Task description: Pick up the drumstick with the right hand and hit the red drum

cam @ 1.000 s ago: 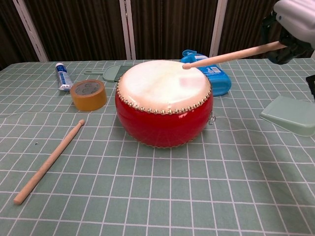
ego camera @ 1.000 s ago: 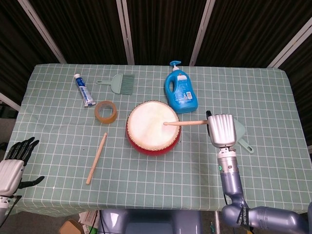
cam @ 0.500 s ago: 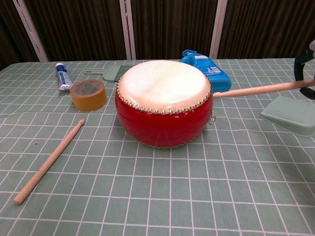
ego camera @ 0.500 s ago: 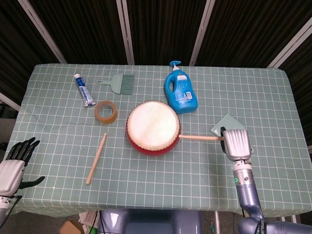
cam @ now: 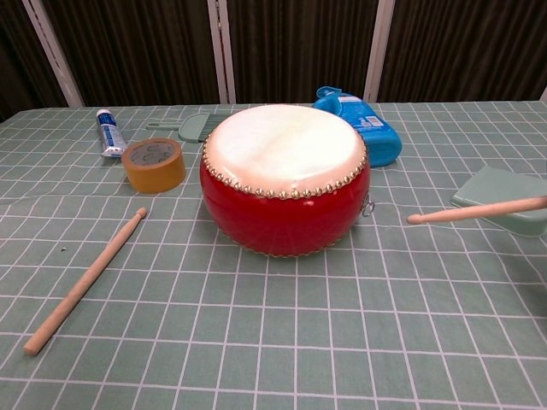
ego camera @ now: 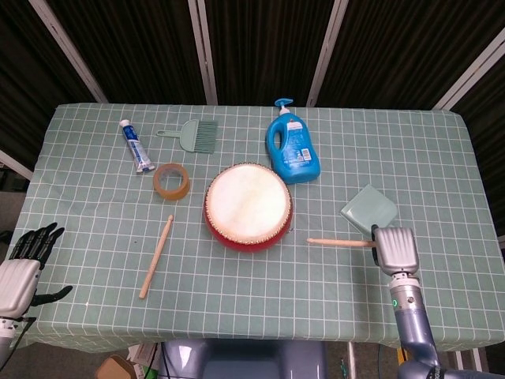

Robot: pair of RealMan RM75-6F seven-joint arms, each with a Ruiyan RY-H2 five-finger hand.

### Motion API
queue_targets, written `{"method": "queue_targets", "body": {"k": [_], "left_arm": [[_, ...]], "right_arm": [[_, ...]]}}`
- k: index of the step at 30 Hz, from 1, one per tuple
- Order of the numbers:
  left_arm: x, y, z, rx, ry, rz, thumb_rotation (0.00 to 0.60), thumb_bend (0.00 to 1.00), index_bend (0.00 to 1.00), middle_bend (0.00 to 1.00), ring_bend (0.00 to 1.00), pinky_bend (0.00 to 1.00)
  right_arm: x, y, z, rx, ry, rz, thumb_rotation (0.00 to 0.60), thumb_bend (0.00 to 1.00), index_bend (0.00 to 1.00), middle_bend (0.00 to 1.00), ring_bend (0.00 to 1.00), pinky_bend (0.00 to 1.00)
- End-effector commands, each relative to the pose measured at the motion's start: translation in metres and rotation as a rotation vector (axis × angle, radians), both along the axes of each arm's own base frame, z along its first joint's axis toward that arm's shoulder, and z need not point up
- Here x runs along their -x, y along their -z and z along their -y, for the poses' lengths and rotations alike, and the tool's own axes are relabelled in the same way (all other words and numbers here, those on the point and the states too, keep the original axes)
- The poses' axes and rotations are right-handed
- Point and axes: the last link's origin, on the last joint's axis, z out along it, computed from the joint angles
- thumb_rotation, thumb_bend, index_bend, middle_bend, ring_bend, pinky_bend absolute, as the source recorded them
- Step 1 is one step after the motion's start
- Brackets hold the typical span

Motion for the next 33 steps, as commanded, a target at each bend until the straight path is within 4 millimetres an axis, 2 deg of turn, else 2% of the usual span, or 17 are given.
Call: {"method": "queue_targets", "body": {"k": [1, 6, 9, 11, 13, 19, 24, 29, 33], "left_arm": [[0.000, 0.000, 0.000, 0.001, -0.001, 0.002, 0.600, 0.07, 0.00, 0.00, 0.00, 0.02], [0.000, 0.001, -0.001, 0.004, -0.002, 0.002, 0.600, 0.07, 0.00, 0.00, 0.00, 0.02], [-0.001, 0.001, -0.001, 0.002, -0.002, 0.001, 0.600, 0.07, 0.00, 0.00, 0.00, 0.02], [0.000, 0.001, -0.001, 0.002, -0.004, 0.001, 0.600, 0.07, 0.00, 0.00, 0.00, 0.02], [0.000, 0.001, -0.001, 0.001, -0.005, 0.001, 0.600, 0.07, 0.00, 0.00, 0.00, 0.02], [0.000, 0.001, -0.001, 0.002, -0.004, 0.000, 0.600, 0.07, 0.00, 0.00, 0.00, 0.02], [0.000, 0.001, -0.001, 0.002, -0.007, 0.001, 0.600, 0.07, 0.00, 0.00, 0.00, 0.02], [0.000, 0.001, 0.000, 0.002, -0.006, 0.001, 0.600, 0.07, 0.00, 0.00, 0.00, 0.02], [-0.001, 0.000, 0.000, -0.002, -0.005, 0.001, 0.600, 0.07, 0.00, 0.00, 0.00, 0.02]], "right_arm": [[0.005, 0.003, -0.004, -0.022, 0.039, 0.021, 0.600, 0.90, 0.97, 1.00, 1.00, 1.00], [0.008, 0.007, -0.011, -0.063, 0.082, 0.062, 0.600, 0.90, 0.94, 1.00, 1.00, 1.00], [0.010, 0.008, -0.012, -0.074, 0.085, 0.051, 0.600, 0.89, 0.79, 1.00, 1.00, 1.00], [0.011, 0.009, -0.013, -0.083, 0.090, 0.040, 0.600, 0.84, 0.68, 1.00, 1.00, 0.98], [0.012, 0.009, -0.014, -0.098, 0.097, 0.018, 0.600, 0.75, 0.56, 0.96, 1.00, 0.94], [0.012, 0.009, -0.017, -0.134, 0.124, -0.024, 0.600, 0.59, 0.34, 0.86, 0.95, 0.89], [0.010, 0.008, -0.017, -0.129, 0.122, -0.035, 0.600, 0.50, 0.23, 0.76, 0.88, 0.85], [0.006, 0.004, -0.017, -0.104, 0.100, -0.025, 0.600, 0.48, 0.22, 0.69, 0.83, 0.84], [0.001, -0.004, -0.015, -0.055, 0.056, -0.002, 0.600, 0.47, 0.18, 0.56, 0.69, 0.70]]}}
